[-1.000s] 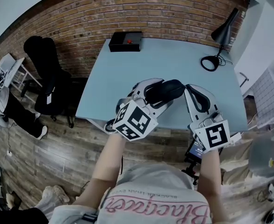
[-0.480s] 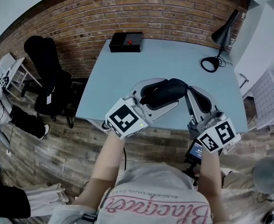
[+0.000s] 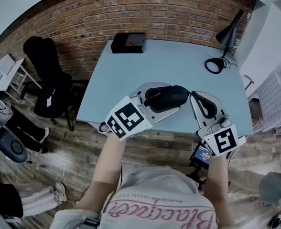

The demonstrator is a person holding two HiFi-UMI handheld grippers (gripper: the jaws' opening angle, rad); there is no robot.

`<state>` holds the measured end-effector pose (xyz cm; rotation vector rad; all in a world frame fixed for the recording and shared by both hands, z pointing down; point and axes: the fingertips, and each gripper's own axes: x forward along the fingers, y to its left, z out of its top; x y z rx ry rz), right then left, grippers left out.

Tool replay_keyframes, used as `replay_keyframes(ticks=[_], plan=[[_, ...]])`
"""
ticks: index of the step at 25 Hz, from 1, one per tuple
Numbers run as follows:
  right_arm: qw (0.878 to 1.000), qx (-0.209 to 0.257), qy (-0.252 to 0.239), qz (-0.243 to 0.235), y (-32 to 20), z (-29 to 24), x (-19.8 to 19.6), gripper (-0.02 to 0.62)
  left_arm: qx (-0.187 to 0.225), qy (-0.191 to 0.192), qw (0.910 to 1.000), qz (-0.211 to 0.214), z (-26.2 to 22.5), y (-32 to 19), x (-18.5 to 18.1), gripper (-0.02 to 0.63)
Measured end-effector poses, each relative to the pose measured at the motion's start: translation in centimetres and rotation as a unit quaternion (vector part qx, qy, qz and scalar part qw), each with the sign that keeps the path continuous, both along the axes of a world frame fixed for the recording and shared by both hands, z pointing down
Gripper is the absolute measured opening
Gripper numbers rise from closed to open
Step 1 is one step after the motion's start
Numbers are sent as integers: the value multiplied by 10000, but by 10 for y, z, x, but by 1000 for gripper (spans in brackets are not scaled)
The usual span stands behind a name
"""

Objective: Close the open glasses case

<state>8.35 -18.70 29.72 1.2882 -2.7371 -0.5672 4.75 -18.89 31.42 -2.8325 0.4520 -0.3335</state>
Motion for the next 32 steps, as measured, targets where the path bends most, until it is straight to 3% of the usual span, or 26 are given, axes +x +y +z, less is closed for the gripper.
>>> replay_keyframes(ticks=[3, 6, 10, 14, 18, 21, 25, 29, 32], plan=[[9989, 337, 262, 171, 0, -7, -5, 20, -17, -595, 9982, -77, 9, -3, 0, 256], [9906, 607, 1173, 360, 1, -1, -8, 20, 137, -1256, 9918, -213, 18, -7, -2, 256], [9782, 787, 1875, 431, 5, 2, -18, 20, 273, -1708, 9842, -366, 28, -10, -3, 255], [9570, 1255, 2561, 529, 3, 3, -31, 20, 439, -2116, 9745, -603, 37, -20, -7, 252], [9644, 1203, 2279, 589, -1, -7, -26, 17, 622, -1435, 9865, -493, 18, -18, -7, 255], [9806, 995, 1666, 258, 5, -15, -25, 17, 865, -812, 9923, -365, 4, -13, -7, 259], [9930, 855, 813, -108, 15, -24, -23, 17, 756, -173, 9970, -82, -4, -2, -2, 271], [9932, 939, 628, -291, 24, -30, -24, 17, 657, -209, 9976, 22, 1, -1, 1, 337], [9936, 990, 393, -385, 25, -39, -26, 17, 678, -481, 9965, 40, 6, -1, 2, 328]])
